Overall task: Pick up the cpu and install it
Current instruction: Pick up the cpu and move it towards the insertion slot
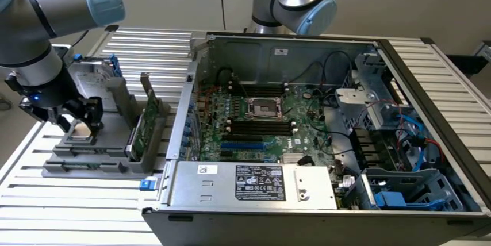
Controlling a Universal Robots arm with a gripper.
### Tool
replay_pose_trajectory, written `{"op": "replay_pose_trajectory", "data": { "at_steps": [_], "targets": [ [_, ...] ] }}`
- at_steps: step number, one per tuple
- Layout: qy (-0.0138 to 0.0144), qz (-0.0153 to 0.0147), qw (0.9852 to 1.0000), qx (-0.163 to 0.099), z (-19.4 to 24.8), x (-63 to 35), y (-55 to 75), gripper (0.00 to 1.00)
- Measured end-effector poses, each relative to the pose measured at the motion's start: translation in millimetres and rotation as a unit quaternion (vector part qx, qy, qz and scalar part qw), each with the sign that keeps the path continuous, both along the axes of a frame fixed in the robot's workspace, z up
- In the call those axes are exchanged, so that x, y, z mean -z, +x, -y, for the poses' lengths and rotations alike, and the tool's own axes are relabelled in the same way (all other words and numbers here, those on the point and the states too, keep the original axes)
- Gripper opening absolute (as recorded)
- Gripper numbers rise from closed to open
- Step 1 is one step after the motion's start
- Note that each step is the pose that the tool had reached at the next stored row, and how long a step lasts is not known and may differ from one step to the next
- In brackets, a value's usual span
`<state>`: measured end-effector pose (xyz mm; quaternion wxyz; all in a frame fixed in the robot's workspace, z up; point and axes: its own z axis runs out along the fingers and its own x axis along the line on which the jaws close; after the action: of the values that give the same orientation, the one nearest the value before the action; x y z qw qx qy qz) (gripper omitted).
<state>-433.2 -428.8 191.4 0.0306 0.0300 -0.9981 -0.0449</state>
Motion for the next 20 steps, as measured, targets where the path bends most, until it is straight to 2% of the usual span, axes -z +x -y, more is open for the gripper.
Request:
{"op": "replay_pose_trajectory", "data": {
  "at_steps": [20],
  "targets": [
    [0.0,0.0,1.0,0.0,0.2,5.3,1.7,0.62]
  ]
}}
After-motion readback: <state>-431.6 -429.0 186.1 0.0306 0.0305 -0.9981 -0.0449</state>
